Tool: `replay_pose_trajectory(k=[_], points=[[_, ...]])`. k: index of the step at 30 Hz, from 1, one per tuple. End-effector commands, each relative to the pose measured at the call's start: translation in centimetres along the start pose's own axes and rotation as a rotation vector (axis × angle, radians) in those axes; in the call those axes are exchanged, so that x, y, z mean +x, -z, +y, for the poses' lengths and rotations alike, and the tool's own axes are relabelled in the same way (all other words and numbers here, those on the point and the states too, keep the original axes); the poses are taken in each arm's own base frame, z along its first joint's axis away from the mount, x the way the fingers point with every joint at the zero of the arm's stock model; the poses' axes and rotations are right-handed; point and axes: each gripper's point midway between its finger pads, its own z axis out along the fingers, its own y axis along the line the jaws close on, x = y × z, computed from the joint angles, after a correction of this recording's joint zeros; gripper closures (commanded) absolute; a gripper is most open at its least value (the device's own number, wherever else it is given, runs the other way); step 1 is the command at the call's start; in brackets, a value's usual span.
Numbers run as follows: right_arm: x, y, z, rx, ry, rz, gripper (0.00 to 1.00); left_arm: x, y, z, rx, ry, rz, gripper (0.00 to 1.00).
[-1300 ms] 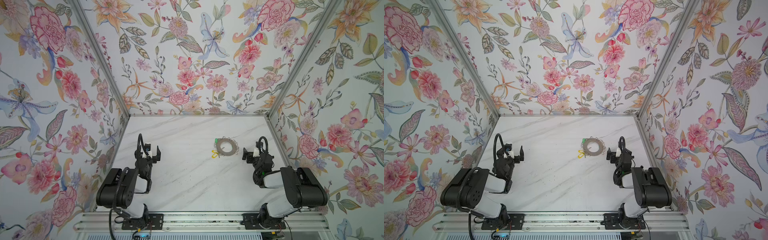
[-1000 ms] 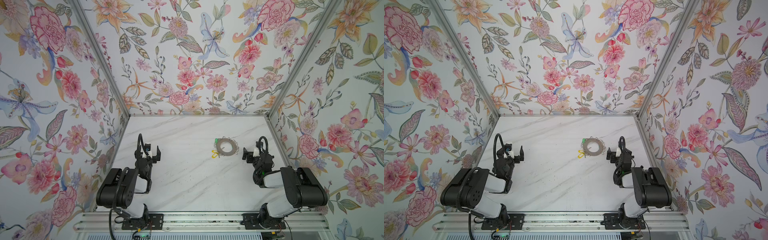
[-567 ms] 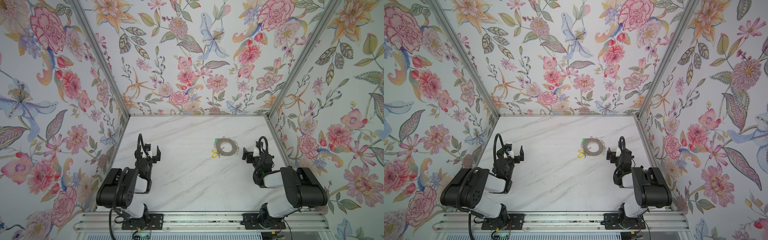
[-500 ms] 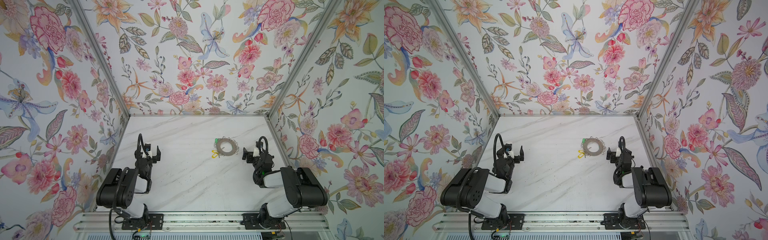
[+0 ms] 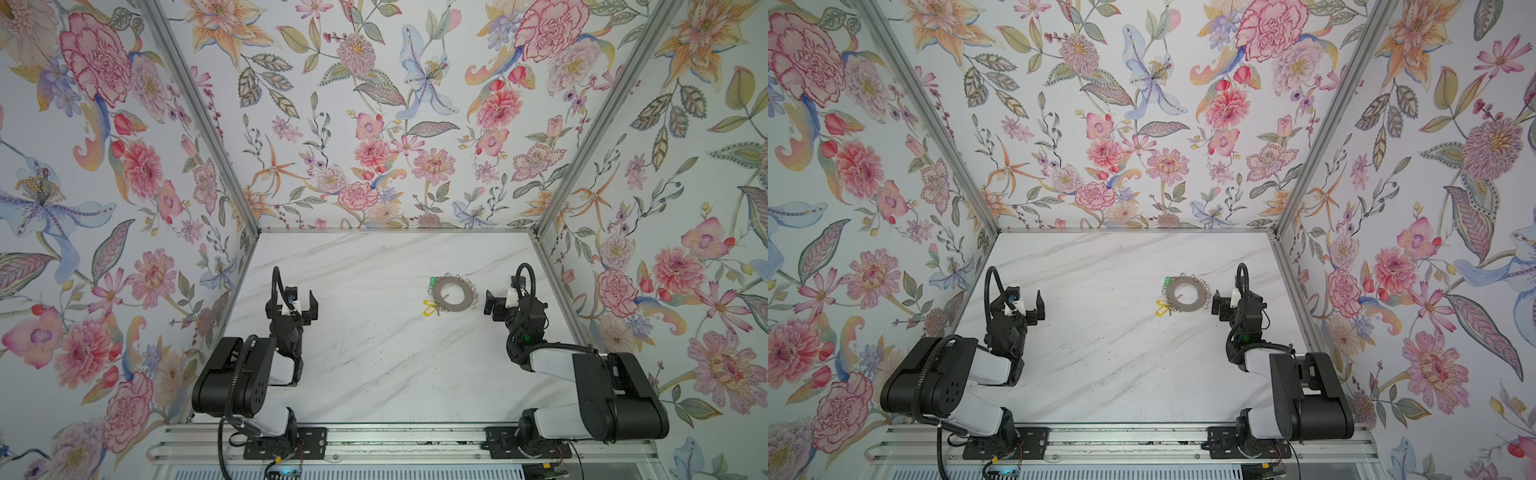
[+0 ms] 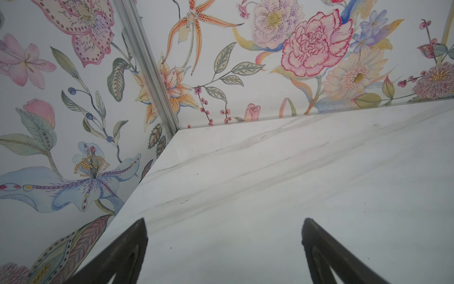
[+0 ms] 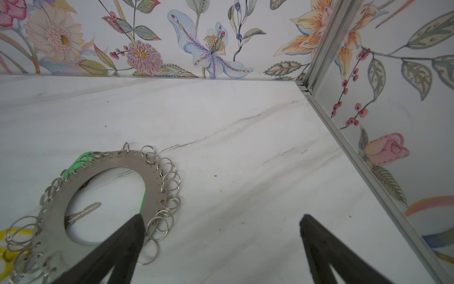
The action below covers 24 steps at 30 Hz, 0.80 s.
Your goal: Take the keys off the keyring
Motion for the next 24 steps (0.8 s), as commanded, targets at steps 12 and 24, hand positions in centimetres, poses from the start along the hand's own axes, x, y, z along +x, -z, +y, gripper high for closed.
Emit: replay_pose_trajectory(k=[12,24], points=[[-0.1,1.5,10.9,-0.484,-0.362,0.461,0.1,-4.5,-0.2,-0.4,0.086,0.364,0.246,0.01],[6.0,-3.1,17.9,-0.449,-0.093,0.852,0.28,-7.5,0.6,-4.9,0.359,0.357,0.549,0.01]])
